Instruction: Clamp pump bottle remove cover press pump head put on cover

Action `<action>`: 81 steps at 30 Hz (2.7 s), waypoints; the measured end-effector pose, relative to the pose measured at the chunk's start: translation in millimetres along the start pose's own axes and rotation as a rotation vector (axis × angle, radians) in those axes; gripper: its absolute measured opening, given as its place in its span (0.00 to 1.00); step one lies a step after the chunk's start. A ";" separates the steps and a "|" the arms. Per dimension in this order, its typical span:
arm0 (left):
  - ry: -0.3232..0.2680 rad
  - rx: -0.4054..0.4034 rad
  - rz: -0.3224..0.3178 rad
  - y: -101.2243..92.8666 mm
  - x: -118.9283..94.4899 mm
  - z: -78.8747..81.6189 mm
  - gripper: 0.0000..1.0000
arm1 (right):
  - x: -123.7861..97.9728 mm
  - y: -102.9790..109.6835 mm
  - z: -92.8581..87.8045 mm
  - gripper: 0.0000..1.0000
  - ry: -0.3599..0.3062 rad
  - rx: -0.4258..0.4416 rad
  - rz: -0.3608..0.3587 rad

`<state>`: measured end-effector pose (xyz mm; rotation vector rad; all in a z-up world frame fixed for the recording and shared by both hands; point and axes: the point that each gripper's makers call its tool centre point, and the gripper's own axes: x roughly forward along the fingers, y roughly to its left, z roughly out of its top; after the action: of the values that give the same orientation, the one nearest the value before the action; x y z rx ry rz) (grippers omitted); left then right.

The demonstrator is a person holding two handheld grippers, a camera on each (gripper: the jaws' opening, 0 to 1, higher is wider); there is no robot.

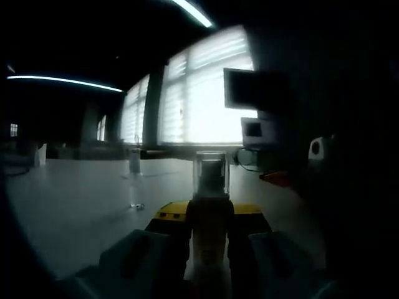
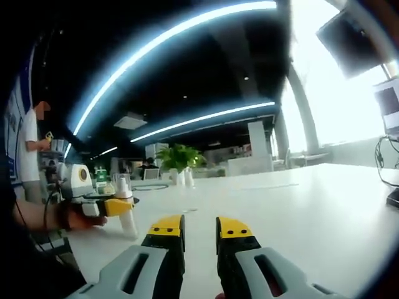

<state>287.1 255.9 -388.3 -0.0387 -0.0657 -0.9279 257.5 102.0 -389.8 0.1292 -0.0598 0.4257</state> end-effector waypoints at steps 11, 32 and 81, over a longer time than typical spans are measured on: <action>0.007 -0.004 0.001 0.7 -0.6 -2.6 0.13 | 1.3 12.4 18.6 0.18 -0.009 0.011 -0.015; 0.012 0.010 0.002 -2.4 -0.8 -2.0 0.13 | 21.8 81.5 40.6 0.20 -0.004 -0.053 0.127; 0.013 0.014 0.012 1.5 -0.5 -2.0 0.13 | 79.4 144.8 17.2 0.14 0.094 -0.171 0.220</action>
<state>288.1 257.0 -390.4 -0.0203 -0.0600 -0.9155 269.1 262.8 -349.8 -0.0667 -0.0173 0.6435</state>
